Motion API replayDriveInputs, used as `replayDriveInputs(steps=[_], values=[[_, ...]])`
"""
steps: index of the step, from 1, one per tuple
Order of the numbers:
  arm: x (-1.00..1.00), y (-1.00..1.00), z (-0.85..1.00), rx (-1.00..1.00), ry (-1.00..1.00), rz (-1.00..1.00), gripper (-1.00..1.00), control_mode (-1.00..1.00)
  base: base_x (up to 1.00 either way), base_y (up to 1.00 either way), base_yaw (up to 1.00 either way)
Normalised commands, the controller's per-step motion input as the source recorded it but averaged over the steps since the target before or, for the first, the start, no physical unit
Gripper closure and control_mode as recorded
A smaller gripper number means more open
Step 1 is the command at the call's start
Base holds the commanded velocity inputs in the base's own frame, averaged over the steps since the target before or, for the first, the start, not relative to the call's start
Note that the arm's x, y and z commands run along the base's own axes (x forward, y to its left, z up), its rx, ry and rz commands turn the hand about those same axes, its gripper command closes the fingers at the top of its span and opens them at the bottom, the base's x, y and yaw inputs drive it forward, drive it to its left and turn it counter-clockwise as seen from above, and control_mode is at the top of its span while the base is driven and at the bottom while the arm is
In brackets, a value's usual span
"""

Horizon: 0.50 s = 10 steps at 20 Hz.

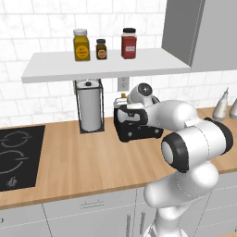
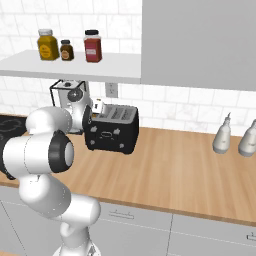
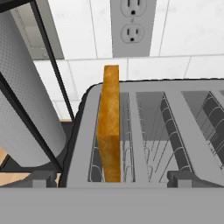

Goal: Start the toaster. Once the lever pops up, take the bread to the plate on the dining counter.

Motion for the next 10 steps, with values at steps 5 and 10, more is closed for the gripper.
replayDriveInputs(steps=[5,10], values=[[0.0,0.0,0.0,0.0,0.0,0.0,-1.0,-1.0,0.0,0.0,0.0],[0.0,0.0,0.0,0.0,0.0,0.0,-1.0,-1.0,0.0,0.0,0.0]])
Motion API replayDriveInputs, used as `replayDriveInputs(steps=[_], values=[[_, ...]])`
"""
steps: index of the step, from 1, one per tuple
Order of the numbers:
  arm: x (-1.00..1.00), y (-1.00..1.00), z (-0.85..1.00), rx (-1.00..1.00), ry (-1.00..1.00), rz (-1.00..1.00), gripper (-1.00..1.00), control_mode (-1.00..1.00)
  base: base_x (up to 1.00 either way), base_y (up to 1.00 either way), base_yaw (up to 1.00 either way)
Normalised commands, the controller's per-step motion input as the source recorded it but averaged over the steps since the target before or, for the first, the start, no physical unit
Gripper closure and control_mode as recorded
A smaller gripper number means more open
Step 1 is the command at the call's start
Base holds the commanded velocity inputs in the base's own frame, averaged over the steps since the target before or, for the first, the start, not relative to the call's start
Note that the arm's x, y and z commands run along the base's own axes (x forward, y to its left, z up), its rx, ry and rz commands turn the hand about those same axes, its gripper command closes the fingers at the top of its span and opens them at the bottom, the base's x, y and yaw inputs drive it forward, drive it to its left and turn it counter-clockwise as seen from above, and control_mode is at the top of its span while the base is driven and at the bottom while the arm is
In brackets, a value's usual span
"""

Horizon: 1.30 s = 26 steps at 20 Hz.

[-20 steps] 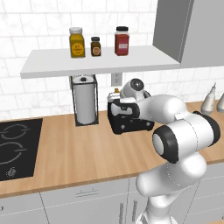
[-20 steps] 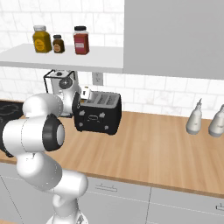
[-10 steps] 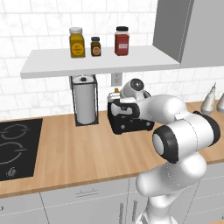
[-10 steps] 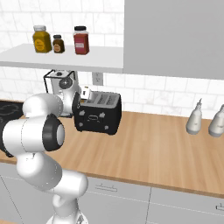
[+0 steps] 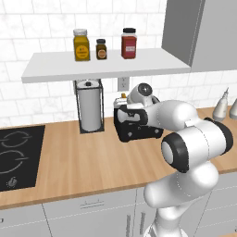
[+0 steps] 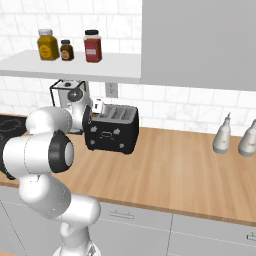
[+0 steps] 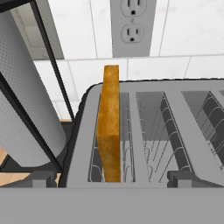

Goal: Start the toaster. Once the lever pops up, take the bread to the plate on the dining counter.

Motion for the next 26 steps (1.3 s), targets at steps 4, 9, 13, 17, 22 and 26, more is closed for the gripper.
replayDriveInputs(steps=[4,9,13,17,22,26], values=[[0.0,0.0,0.0,0.0,0.0,0.0,-1.0,-1.0,0.0,0.0,0.0],[0.0,0.0,0.0,0.0,0.0,0.0,-1.0,-1.0,0.0,0.0,0.0],[0.0,0.0,0.0,0.0,0.0,0.0,-1.0,-1.0,0.0,0.0,0.0],[0.04,0.0,0.0,0.0,0.0,0.0,-1.0,-1.0,0.0,0.0,0.0],[0.11,0.0,0.0,0.0,0.0,0.0,-1.0,-1.0,0.0,0.0,0.0],[0.11,0.0,0.0,0.0,0.0,0.0,-1.0,-1.0,0.0,0.0,0.0]])
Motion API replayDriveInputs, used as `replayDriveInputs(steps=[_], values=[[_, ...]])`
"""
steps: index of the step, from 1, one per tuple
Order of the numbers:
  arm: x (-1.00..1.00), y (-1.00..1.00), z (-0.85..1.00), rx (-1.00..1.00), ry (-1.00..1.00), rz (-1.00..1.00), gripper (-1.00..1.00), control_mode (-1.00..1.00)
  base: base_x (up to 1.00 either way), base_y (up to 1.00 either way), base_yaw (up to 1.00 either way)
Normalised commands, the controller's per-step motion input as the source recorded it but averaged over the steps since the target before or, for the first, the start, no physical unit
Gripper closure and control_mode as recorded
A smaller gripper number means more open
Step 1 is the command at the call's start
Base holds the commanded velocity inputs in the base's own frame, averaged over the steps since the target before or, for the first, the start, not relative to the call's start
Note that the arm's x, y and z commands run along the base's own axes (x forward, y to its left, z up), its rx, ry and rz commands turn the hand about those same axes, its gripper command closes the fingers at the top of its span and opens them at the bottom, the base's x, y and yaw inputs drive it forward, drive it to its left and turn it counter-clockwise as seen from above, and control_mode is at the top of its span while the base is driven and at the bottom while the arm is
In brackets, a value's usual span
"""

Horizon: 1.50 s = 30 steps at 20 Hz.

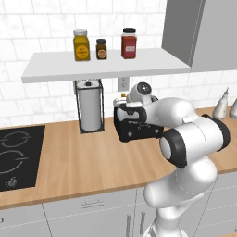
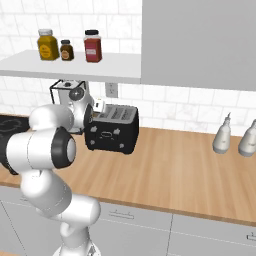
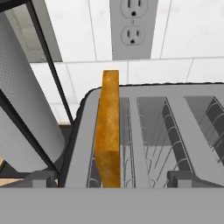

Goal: Start the toaster. Once the lever pops up, take the bread to the plate on the dining counter.

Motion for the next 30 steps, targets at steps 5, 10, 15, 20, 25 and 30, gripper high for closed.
replayDriveInputs(steps=[5,10,15,20,25,30], values=[[0.02,0.0,0.0,0.0,0.0,0.0,-1.0,-1.0,0.0,0.0,0.0],[0.0,0.0,-0.04,0.0,0.0,0.0,-1.0,-1.0,0.0,0.0,0.0],[0.01,0.0,-0.11,0.0,0.0,0.0,-1.0,-1.0,0.0,0.0,0.0],[0.04,0.0,-0.03,0.0,0.0,0.0,-1.0,-1.0,0.0,0.0,0.0],[0.07,0.0,0.0,0.0,0.0,0.0,-1.0,-1.0,0.0,0.0,0.0],[0.05,0.0,0.0,0.0,0.0,0.0,-1.0,-1.0,0.0,0.0,0.0]])
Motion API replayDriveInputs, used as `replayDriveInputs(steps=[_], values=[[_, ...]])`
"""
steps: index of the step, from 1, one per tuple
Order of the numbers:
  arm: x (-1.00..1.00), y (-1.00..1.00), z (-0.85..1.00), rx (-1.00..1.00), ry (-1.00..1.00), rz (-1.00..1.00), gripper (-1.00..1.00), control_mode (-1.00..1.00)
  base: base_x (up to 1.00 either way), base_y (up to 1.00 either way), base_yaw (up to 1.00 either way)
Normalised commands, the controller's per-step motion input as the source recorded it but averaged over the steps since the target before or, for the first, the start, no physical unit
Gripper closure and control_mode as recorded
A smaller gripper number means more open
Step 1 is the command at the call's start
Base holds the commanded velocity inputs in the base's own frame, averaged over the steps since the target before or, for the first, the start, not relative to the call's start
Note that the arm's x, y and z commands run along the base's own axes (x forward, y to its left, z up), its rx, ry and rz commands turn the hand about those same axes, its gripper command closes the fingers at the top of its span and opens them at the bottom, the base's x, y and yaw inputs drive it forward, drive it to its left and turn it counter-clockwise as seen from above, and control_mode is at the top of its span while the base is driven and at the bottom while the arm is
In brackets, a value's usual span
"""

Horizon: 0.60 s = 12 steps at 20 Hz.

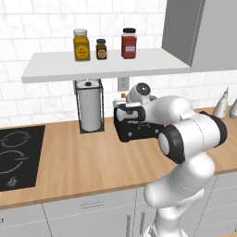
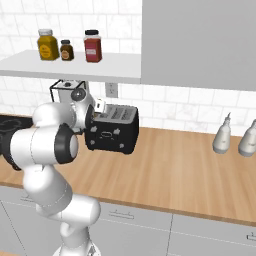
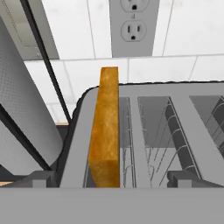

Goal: Start the toaster. Once the lever pops up, take the bread to the plate on the dining counter.

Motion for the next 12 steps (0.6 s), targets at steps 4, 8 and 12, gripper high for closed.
replayDriveInputs(steps=[4,8,12], values=[[0.08,0.0,0.0,0.0,0.0,0.0,-1.0,-1.0,0.0,0.0,0.0],[0.09,0.0,0.0,0.0,0.0,0.0,-1.0,-1.0,0.0,0.0,0.0],[0.02,0.0,-0.01,0.0,0.0,0.0,-1.0,-1.0,0.0,0.0,0.0]])
